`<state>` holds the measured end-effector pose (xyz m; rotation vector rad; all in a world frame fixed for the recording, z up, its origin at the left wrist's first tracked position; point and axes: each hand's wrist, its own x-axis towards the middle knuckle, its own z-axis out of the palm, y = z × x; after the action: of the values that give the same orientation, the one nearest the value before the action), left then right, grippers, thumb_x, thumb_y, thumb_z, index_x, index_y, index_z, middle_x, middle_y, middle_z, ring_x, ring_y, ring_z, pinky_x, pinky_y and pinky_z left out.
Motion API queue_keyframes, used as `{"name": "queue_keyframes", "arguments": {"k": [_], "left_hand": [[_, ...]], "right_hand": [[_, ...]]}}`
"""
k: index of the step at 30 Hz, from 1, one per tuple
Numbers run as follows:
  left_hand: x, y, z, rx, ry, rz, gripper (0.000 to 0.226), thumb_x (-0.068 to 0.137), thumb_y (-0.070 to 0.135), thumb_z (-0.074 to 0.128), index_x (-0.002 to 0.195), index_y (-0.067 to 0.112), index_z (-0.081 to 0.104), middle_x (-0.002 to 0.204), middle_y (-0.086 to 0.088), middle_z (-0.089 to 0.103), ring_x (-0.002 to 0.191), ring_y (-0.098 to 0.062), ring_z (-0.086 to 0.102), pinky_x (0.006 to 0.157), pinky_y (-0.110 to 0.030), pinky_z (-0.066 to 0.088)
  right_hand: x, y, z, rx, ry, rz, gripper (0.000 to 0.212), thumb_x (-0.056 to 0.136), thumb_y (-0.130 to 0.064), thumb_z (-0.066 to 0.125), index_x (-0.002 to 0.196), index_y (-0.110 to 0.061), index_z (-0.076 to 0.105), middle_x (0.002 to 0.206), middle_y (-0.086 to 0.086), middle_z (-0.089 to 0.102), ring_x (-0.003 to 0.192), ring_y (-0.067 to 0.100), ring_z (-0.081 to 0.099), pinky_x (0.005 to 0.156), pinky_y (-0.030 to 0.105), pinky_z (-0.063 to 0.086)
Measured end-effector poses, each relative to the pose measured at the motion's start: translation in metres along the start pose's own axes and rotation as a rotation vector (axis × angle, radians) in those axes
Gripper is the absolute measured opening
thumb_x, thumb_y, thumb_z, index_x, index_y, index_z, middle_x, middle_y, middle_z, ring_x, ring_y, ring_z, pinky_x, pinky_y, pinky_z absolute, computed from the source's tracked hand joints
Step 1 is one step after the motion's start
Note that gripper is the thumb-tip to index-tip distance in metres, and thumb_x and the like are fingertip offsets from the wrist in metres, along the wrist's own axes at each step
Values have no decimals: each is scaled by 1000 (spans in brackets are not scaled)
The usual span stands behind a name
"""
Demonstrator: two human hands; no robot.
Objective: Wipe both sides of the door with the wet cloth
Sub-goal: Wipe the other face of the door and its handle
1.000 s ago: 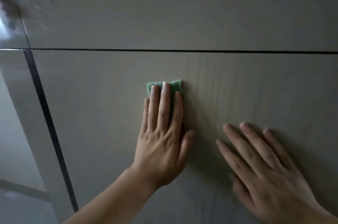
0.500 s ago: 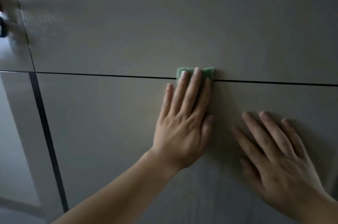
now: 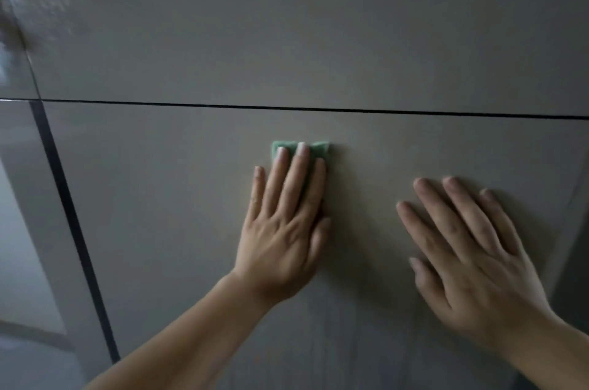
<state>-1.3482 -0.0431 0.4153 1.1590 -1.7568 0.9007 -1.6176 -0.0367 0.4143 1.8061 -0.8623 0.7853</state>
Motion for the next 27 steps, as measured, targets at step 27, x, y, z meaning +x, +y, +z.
{"name": "queue_keyframes", "arguments": {"k": [27], "left_hand": [[-126, -35, 34, 82, -81, -117, 65, 108, 51, 21, 163, 23, 1, 171, 0, -16, 157, -26, -16, 127, -48, -11]], "right_hand": [[-10, -55, 24, 48, -40, -9, 70, 93, -35, 55, 157, -12, 36, 167, 15, 24, 155, 36, 16, 125, 55, 8]]}}
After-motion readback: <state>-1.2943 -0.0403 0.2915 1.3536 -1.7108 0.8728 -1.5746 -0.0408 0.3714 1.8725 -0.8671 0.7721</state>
